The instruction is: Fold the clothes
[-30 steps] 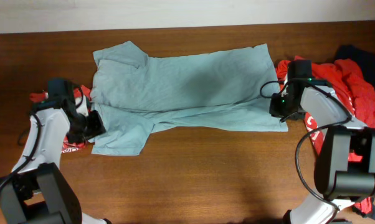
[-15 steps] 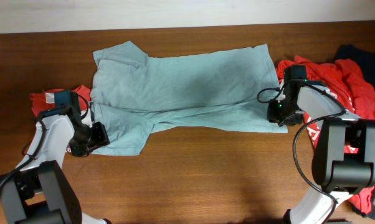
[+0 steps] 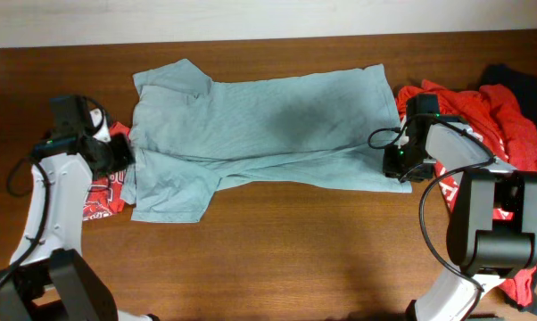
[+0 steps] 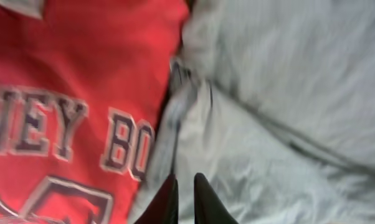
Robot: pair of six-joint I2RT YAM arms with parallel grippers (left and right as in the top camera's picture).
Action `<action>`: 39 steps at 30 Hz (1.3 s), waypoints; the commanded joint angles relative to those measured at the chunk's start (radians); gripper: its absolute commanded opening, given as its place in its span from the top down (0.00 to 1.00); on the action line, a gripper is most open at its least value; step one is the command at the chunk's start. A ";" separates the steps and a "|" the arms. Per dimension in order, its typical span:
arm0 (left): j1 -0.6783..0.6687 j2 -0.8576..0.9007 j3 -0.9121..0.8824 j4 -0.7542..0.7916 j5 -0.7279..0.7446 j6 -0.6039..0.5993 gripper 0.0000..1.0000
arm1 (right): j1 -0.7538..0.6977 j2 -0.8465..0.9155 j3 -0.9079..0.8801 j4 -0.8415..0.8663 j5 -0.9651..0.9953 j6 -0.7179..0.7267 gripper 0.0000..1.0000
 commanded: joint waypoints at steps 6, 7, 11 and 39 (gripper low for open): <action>0.072 0.132 0.006 0.043 -0.022 0.010 0.93 | -0.002 0.011 -0.011 -0.018 -0.005 0.003 0.65; 0.082 0.170 0.006 0.052 -0.013 0.011 0.94 | -0.002 0.011 -0.011 -0.019 -0.005 0.002 0.65; 0.127 0.285 0.006 0.056 0.000 0.021 0.95 | -0.002 0.011 -0.011 -0.020 -0.005 0.002 0.65; 0.143 0.316 0.092 0.165 0.127 0.175 0.99 | -0.002 0.011 -0.011 -0.031 0.010 -0.024 0.65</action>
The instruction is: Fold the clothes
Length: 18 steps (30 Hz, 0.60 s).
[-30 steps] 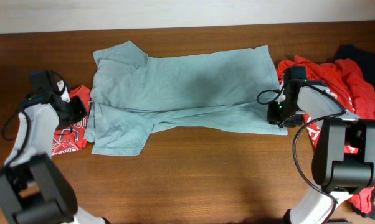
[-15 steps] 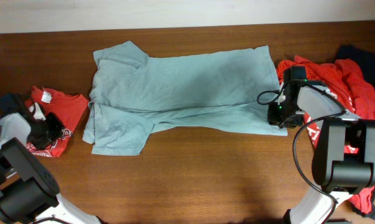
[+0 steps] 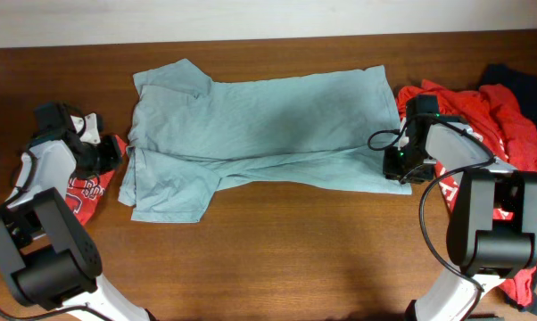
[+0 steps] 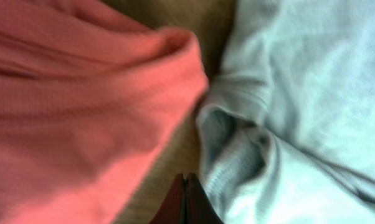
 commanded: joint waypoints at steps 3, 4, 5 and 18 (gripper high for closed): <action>0.009 0.064 0.016 0.115 -0.053 0.023 0.99 | -0.002 0.011 -0.011 -0.014 0.010 -0.007 0.65; 0.009 0.071 0.016 0.122 -0.057 0.023 0.99 | -0.002 0.011 -0.011 -0.016 0.010 -0.007 0.65; 0.009 0.079 0.016 0.133 -0.065 0.023 0.99 | -0.002 0.011 -0.011 -0.018 0.010 -0.007 0.65; 0.052 0.104 0.048 0.169 -0.194 -0.001 0.99 | -0.002 0.011 -0.011 -0.024 0.010 -0.007 0.65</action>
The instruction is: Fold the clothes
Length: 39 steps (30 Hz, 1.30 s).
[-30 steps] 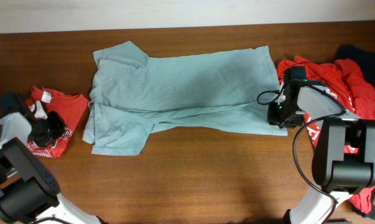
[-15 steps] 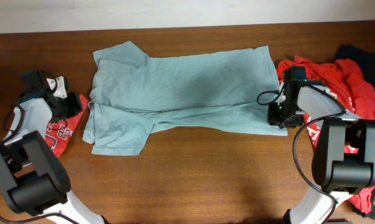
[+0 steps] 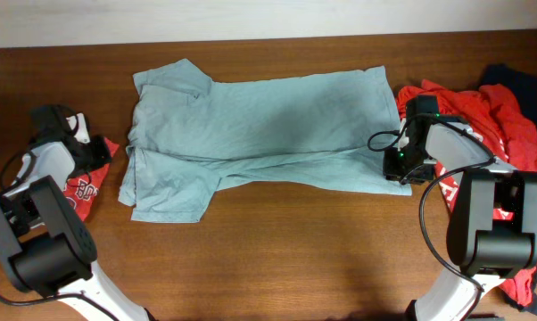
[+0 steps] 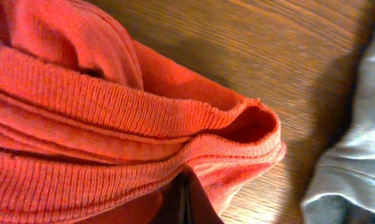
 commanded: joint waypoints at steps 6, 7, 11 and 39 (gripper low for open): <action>0.006 -0.009 0.134 -0.123 0.109 0.005 0.94 | -0.003 0.011 -0.011 -0.013 0.011 0.003 0.65; 0.003 -0.021 0.154 -0.156 0.131 0.005 0.91 | -0.003 0.011 -0.011 -0.013 0.014 0.003 0.65; -0.028 -0.105 0.209 -0.331 0.155 0.005 0.87 | -0.003 0.011 -0.011 -0.014 0.014 0.003 0.65; -0.187 -0.137 -0.017 -0.434 0.057 0.085 0.66 | -0.003 0.011 -0.011 -0.075 0.020 0.007 0.64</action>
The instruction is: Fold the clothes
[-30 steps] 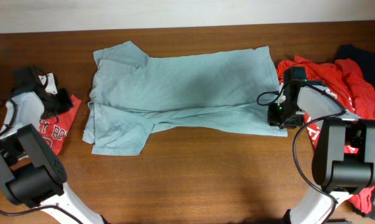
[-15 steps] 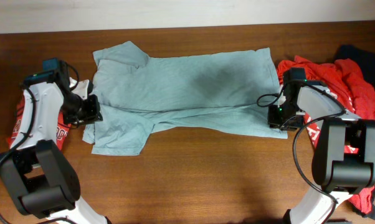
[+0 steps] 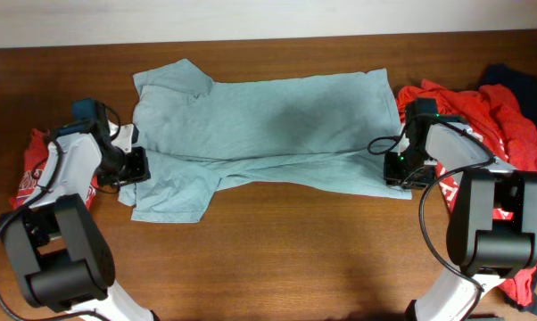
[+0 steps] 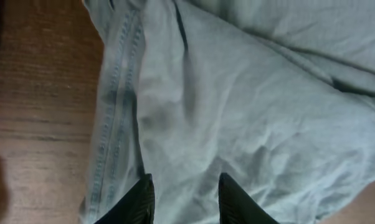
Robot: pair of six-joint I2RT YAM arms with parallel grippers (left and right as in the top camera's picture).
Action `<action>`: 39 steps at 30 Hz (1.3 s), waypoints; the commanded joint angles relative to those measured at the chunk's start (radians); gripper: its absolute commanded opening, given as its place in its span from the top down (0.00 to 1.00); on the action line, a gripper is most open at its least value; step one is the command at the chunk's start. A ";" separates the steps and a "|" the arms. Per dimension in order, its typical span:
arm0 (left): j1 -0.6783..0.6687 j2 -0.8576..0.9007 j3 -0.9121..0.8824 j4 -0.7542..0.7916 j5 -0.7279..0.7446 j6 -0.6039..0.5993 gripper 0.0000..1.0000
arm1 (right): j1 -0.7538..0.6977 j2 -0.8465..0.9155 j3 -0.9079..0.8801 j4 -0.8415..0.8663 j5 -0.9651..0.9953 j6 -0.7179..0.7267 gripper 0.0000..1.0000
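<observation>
A light grey-green shirt [image 3: 268, 120] lies spread across the table, its lower edge folded up along the middle. My left gripper [image 3: 130, 166] hovers over the shirt's left sleeve. In the left wrist view the gripper [image 4: 186, 182] is open, with only the grey cloth [image 4: 250, 93] and its stitched hem [image 4: 116, 124] beneath it. My right gripper [image 3: 396, 168] rests at the shirt's lower right corner; the overhead view does not show how its jaws stand.
A red printed shirt [image 3: 32, 169] lies bunched at the far left, apart from the grey one. A pile of red and dark clothes [image 3: 500, 107] fills the right end. Bare wooden table [image 3: 295, 259] runs along the front.
My left gripper was shut on the red shirt at the far left. It has let go, moved right and now stands open over the grey shirt's left sleeve. The red shirt lies further left.
The red shirt first lay against the grey shirt's left edge with my left gripper on it. Then the gripper was shut on it, further left each time. Now the red shirt lies apart and the gripper is open over the grey shirt. The right arm stayed put.
</observation>
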 commanded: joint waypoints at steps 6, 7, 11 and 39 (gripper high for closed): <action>0.002 0.010 -0.010 0.019 -0.072 0.026 0.66 | -0.003 0.011 -0.011 -0.014 0.013 0.007 0.64; 0.002 0.011 -0.010 0.019 -0.071 0.024 0.66 | -0.003 0.011 -0.011 -0.014 0.013 0.007 0.64; 0.001 0.028 -0.029 0.017 -0.060 0.024 0.67 | -0.003 0.011 -0.011 -0.014 0.013 0.007 0.64; 0.003 0.090 0.301 -0.130 0.062 0.023 0.99 | -0.003 0.011 -0.011 -0.014 0.013 0.007 0.64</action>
